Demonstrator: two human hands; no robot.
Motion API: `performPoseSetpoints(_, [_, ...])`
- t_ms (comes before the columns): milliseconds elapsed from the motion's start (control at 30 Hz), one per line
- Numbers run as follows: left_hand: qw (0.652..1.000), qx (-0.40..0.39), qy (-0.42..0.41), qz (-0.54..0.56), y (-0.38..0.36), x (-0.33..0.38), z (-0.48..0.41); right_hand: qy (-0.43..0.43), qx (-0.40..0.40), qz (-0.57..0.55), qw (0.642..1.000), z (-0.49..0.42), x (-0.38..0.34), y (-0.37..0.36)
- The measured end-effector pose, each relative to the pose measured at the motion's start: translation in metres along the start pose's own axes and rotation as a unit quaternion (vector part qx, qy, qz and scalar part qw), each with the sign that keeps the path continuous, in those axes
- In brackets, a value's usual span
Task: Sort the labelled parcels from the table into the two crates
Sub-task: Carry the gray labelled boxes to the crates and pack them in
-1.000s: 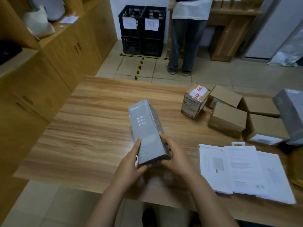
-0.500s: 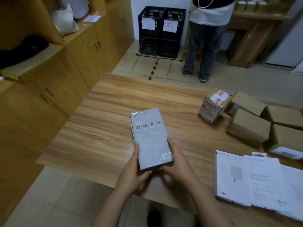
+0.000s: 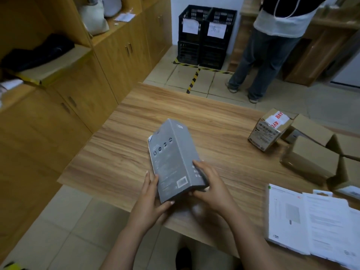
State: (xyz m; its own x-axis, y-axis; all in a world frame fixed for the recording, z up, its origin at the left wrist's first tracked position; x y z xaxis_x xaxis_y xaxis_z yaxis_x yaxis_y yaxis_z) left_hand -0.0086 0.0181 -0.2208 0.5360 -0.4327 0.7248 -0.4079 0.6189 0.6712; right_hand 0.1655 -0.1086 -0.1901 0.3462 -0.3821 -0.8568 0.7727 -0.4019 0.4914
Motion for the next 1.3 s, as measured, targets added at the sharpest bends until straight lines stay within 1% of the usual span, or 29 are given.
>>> performPoseSetpoints(67, [1.0,0.023,-0.013,-0.004,0.013,0.001,0.001,0.028,-0.01,0.02,0.999,-0.006,-0.015,-0.01])
performPoseSetpoints(167, [0.997,0.052,-0.052,0.004,0.032,0.008,0.003,0.053,-0.03,0.001,0.998,-0.017,-0.033,-0.031])
performPoseSetpoints(267, [0.994,0.066,-0.079,-0.045,0.045,0.011,0.004,0.033,-0.042,-0.037,0.998,-0.025,-0.039,-0.047])
performPoseSetpoints(333, [0.993,0.067,-0.072,-0.065,0.049,0.004,0.007,0.01,-0.055,-0.057,0.997,-0.029,-0.039,-0.057])
performPoseSetpoints(400, [0.994,0.067,-0.057,-0.061,0.053,-0.004,0.013,-0.008,-0.078,-0.072,0.994,-0.03,-0.037,-0.063])
performPoseSetpoints(500, [0.995,0.086,-0.027,-0.041,0.065,-0.017,0.025,-0.005,-0.114,-0.081,0.99,-0.031,-0.037,-0.074])
performPoseSetpoints(633, [0.995,0.098,0.027,-0.003,0.08,-0.031,0.042,-0.004,-0.134,-0.082,0.988,-0.035,-0.038,-0.091])
performPoseSetpoints(800, [0.992,0.088,0.076,0.059,0.08,-0.039,0.05,0.0,-0.152,-0.081,0.985,-0.035,-0.046,-0.103])
performPoseSetpoints(900, [0.985,0.073,0.102,0.115,0.071,-0.042,0.051,0.004,-0.149,-0.064,0.987,-0.033,-0.046,-0.103])
performPoseSetpoints(1133, [0.969,0.061,0.131,0.201,0.043,-0.05,0.049,-0.026,-0.137,-0.042,0.989,-0.026,-0.03,-0.086])
performPoseSetpoints(1233, [0.955,0.086,0.128,0.252,0.047,-0.039,0.041,-0.072,-0.171,-0.043,0.982,-0.029,-0.02,-0.085])
performPoseSetpoints(1300, [0.948,0.085,0.118,0.283,0.051,-0.028,0.036,-0.079,-0.2,-0.033,0.976,-0.034,-0.02,-0.084])
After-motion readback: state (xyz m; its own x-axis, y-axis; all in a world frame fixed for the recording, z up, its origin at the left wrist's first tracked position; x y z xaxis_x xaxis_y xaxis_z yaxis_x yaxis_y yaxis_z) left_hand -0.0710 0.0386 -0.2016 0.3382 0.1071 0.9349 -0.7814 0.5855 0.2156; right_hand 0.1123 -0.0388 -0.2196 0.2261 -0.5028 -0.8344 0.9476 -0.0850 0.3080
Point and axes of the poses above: each hand's wrist, its own z-axis away from the middle knuckle, its own y-axis out of the back of the hand, x = y × z, the point moved 5 cm from there along -z, towards the middle knuckle, and after that the axes turned 1 degree about -x, right-handed, at the moved point
